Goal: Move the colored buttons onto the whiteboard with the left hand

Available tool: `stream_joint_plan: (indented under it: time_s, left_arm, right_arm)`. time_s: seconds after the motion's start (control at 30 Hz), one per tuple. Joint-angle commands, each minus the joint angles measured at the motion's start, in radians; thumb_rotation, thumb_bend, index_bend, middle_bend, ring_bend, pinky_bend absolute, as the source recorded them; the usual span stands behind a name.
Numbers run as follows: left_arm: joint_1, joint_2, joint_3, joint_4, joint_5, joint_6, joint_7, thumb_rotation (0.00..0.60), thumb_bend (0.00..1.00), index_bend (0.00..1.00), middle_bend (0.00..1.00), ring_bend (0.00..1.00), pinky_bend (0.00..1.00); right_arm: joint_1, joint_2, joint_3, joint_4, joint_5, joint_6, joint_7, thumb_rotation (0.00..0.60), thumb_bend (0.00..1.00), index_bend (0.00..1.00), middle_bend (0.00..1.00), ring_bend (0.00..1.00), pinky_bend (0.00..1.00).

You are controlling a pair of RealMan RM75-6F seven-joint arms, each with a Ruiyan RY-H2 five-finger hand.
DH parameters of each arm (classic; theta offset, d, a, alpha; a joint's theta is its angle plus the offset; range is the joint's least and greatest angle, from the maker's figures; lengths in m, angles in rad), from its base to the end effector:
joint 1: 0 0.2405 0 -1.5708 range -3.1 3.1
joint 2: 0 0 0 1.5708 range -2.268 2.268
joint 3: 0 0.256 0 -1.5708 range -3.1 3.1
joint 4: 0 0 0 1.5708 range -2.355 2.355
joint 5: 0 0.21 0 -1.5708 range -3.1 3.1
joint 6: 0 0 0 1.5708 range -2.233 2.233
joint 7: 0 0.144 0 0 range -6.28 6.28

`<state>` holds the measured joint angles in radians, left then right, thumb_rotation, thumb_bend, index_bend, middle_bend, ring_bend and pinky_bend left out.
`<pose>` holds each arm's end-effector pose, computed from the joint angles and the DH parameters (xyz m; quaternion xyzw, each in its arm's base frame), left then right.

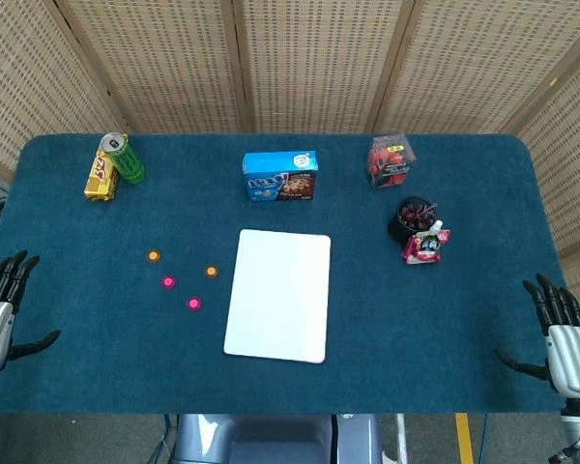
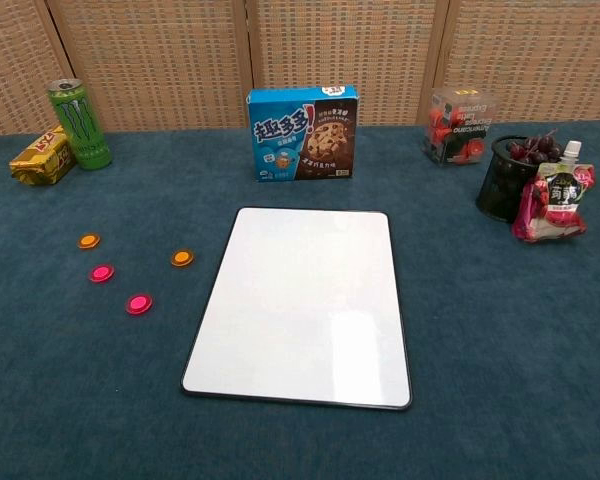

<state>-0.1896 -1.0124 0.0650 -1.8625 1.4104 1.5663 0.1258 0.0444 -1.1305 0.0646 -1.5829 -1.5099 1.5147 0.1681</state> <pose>-0.2699 0.1825 0.1715 -0.5938 -0.3945 -0.3876 0.5844 -0.3186 -0.1716 0.1636 0.5490 -0.4270 0.4373 0.5702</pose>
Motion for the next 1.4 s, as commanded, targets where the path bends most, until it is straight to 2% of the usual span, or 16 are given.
stream_joint_plan:
  time_s: [0.03, 0.23, 0.43, 0.5, 0.57, 0.6, 0.67, 0.73, 0.87, 1.1, 1.4]
  left_arm:
    - [0.005, 0.000, -0.007, 0.000, 0.002, -0.004, 0.003, 0.600, 0.09, 0.00, 0.00, 0.00, 0.00]
    - [0.002, -0.009, -0.020, 0.000, 0.003, -0.050, 0.014, 0.600, 0.09, 0.00, 0.00, 0.00, 0.00]
    - [-0.082, -0.036, -0.054, 0.000, -0.035, -0.211, 0.061, 0.600, 0.11, 0.01, 0.00, 0.00, 0.00]
    - [-0.120, -0.050, -0.070, -0.004, -0.057, -0.274, 0.087, 0.600, 0.14, 0.06, 0.00, 0.00, 0.00]
    - [-0.184, -0.087, -0.098, 0.006, -0.101, -0.371, 0.118, 0.600, 0.22, 0.16, 0.00, 0.00, 0.00]
    - [-0.196, -0.096, -0.105, 0.010, -0.116, -0.388, 0.126, 0.600, 0.25, 0.22, 0.00, 0.00, 0.00]
    - [-0.242, -0.135, -0.125, 0.023, -0.174, -0.454, 0.173, 0.600, 0.28, 0.32, 0.00, 0.00, 0.00]
    - [-0.281, -0.176, -0.142, 0.041, -0.232, -0.497, 0.237, 0.600, 0.30, 0.36, 0.00, 0.00, 0.00]
    - [-0.335, -0.256, -0.160, 0.068, -0.337, -0.529, 0.349, 0.600, 0.32, 0.40, 0.00, 0.00, 0.00]
    - [-0.383, -0.363, -0.156, 0.113, -0.471, -0.523, 0.481, 0.600, 0.32, 0.40, 0.00, 0.00, 0.00]
    - [-0.417, -0.441, -0.148, 0.183, -0.542, -0.517, 0.531, 0.600, 0.32, 0.40, 0.00, 0.00, 0.00]
  right_arm:
    - [0.001, 0.002, 0.000, -0.001, 0.002, -0.004, 0.004, 0.600, 0.04, 0.00, 0.00, 0.00, 0.00]
    - [0.000, 0.004, -0.001, -0.003, -0.001, -0.003, 0.017, 0.600, 0.04, 0.00, 0.00, 0.00, 0.00]
    - [0.002, 0.006, -0.002, -0.004, 0.002, -0.012, 0.012, 0.600, 0.04, 0.00, 0.00, 0.00, 0.00]
    - [0.001, 0.006, -0.002, -0.002, 0.004, -0.013, 0.018, 0.600, 0.04, 0.00, 0.00, 0.00, 0.00]
    - [0.003, 0.010, -0.003, -0.003, 0.004, -0.018, 0.031, 0.600, 0.04, 0.00, 0.00, 0.00, 0.00]
    - [0.003, 0.010, -0.003, -0.003, 0.003, -0.019, 0.033, 0.600, 0.04, 0.00, 0.00, 0.00, 0.00]
    - [0.004, 0.012, -0.004, -0.002, 0.001, -0.021, 0.034, 0.600, 0.04, 0.00, 0.00, 0.00, 0.00]
    - [0.005, 0.013, -0.004, -0.002, 0.004, -0.025, 0.039, 0.600, 0.04, 0.00, 0.00, 0.00, 0.00]
    - [0.006, 0.016, -0.003, -0.003, 0.007, -0.031, 0.052, 0.600, 0.04, 0.00, 0.00, 0.00, 0.00]
    - [0.008, 0.022, -0.006, -0.002, 0.004, -0.038, 0.069, 0.600, 0.04, 0.00, 0.00, 0.00, 0.00]
    - [0.009, 0.027, -0.007, -0.006, 0.007, -0.045, 0.082, 0.600, 0.04, 0.00, 0.00, 0.00, 0.00]
